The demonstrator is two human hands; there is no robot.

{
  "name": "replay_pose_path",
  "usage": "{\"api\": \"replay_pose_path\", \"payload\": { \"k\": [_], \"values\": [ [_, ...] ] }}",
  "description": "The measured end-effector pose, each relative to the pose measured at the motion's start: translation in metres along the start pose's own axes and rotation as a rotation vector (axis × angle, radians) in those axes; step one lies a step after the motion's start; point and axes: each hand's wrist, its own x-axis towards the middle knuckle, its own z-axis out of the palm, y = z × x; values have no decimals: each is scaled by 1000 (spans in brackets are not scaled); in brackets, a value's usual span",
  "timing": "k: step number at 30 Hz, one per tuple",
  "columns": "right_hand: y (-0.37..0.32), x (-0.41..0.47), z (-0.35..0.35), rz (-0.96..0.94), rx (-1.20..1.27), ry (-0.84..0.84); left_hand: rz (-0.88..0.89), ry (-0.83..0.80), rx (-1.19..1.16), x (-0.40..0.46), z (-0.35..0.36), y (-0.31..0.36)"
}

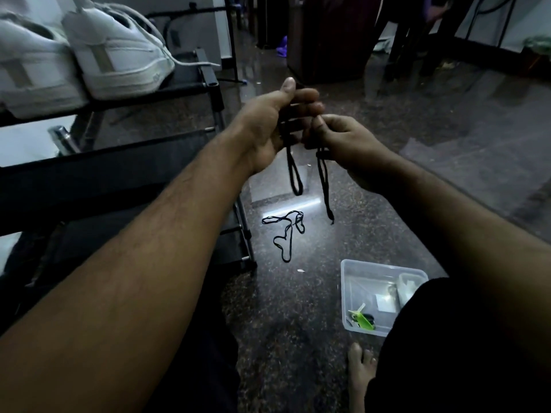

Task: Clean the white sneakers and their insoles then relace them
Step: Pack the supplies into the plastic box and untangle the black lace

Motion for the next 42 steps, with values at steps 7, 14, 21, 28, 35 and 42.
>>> {"api": "replay_pose_path", "payload": {
  "k": [7,14,21,28,35,42],
  "values": [
    [-5,1,13,85,179,-42,144,19,-379,4,15,3],
    [-14,-8,12,78,300,-345,192,116,-505,6,8,6],
    [-12,-9,1,-17,-169,-236,6,414,-120,-2,-11,7],
    [-18,-7,-7,-60,-947,-148,-237,231,1081,-16,-19,-10],
    [-31,-14,6,-142,-941,-406,-113,-142,623,-15,-4,-15],
    [-40,-18,8,-290,-737,-370,-426,-381,336,-17,-12,-28]
  ]
}}
